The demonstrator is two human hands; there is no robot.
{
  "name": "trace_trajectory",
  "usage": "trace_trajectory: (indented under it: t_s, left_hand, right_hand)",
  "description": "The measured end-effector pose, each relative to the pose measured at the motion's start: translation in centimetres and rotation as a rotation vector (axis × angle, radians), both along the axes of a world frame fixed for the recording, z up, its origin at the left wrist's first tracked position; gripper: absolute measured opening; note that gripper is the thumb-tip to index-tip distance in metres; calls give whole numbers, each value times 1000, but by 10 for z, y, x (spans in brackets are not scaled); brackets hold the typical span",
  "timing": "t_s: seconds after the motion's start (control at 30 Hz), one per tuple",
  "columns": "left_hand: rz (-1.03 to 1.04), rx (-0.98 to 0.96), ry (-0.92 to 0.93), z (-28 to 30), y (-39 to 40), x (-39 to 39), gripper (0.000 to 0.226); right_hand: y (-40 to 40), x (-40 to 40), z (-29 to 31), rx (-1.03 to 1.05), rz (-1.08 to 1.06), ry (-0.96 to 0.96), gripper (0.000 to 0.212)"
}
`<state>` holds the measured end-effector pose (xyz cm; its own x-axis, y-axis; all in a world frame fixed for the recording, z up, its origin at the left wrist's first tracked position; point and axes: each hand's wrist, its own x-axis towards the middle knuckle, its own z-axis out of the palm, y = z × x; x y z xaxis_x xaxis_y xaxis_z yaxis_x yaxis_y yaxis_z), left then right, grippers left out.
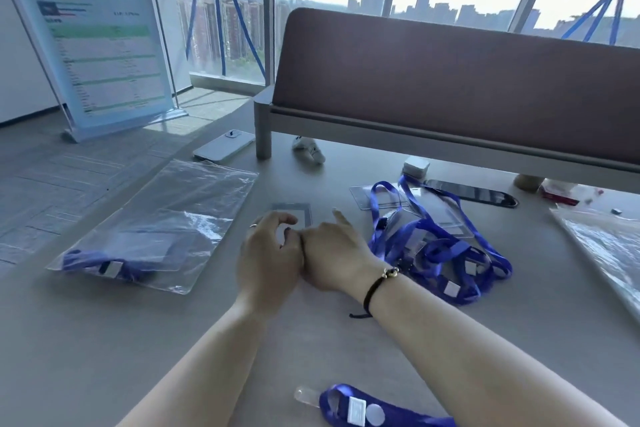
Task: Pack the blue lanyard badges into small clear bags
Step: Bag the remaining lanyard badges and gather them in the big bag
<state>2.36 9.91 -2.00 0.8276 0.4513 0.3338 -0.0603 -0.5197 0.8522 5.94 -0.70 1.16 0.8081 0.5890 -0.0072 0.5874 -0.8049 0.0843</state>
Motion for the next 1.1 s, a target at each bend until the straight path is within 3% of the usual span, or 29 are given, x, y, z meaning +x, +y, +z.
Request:
trace_trajectory:
  t_s: [0.13,0.23,0.4,0.5,0.7,0.83,1.1]
  left_hand:
    - [-70,263,151,7,22,-9,25]
    - [-271,671,361,16,25,-20,31]
    - [-443,866,295,25,23,-59,32]
    - [-528,837,254,15,23,-87,31]
    - [-770,543,221,-8,14,-114,30]
    - [-854,573,160,-9,-9,-127,30]
    - [-775,648,82,-5,-47,-138,18]
  right_hand:
    - [-16,-41,2,118,-16,47,26]
    - [-32,-80,6,182,-22,59,29]
    - [-78,-122,2,271,-122,114,37]
    - [-106,-138,-2,314,-160,123,37]
    - [-140,-168,-11,347,-217,104,41]
    - [-168,-185,-17,385,-267,132,40]
    - [-199,-223,-26,444,-262,62,40]
